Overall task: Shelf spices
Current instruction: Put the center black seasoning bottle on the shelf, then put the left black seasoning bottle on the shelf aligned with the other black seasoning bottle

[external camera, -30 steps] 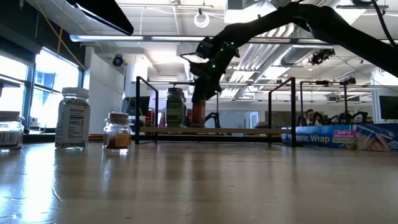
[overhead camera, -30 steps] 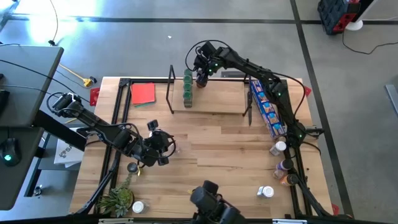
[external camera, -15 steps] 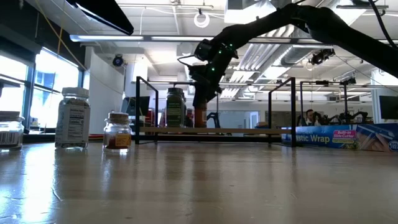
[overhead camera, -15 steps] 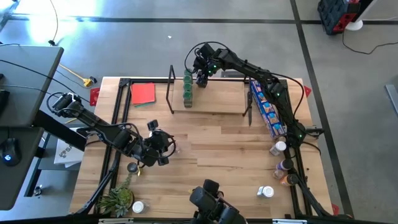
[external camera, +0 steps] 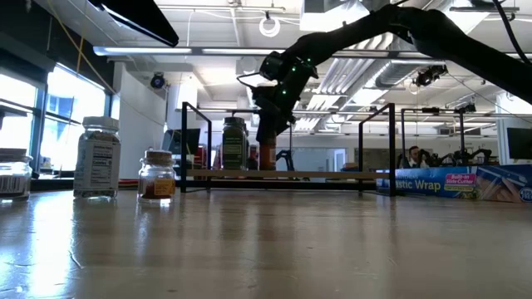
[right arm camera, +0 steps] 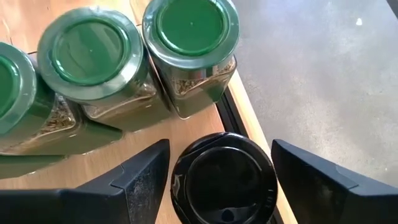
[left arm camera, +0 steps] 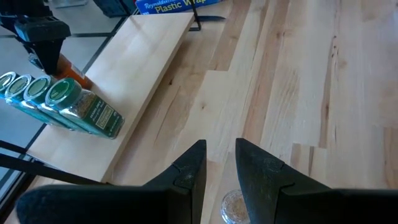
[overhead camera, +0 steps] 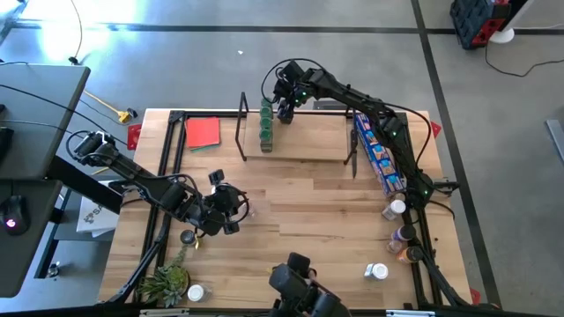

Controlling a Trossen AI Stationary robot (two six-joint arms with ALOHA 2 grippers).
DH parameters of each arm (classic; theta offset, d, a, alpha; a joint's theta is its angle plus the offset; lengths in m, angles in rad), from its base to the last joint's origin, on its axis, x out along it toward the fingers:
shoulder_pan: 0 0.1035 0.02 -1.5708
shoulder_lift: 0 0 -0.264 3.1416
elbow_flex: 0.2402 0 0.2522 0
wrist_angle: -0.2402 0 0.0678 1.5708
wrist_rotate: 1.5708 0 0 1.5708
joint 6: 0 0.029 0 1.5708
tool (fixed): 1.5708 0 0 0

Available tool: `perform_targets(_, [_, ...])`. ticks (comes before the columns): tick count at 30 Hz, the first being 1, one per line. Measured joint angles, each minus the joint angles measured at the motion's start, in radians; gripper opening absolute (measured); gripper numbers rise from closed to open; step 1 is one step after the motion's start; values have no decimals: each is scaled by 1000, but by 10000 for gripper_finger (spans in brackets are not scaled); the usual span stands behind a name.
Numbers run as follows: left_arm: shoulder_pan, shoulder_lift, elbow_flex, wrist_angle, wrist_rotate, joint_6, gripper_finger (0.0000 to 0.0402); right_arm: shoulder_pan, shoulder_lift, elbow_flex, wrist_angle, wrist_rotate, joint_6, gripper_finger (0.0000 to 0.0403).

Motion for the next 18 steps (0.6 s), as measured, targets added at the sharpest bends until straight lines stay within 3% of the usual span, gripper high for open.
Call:
perform_targets(7, [-1, 0, 0, 6, 6, -3, 80, 0, -3, 92, -16, 0, -5, 275])
perform_targets(11, [-16, 0, 0, 6, 7, -9, 80, 4, -66, 76, -20, 44, -34, 275])
perform_targets(18, [-78, 0, 0, -11, 8, -108, 80, 37, -222, 76, -180, 92, -69, 275])
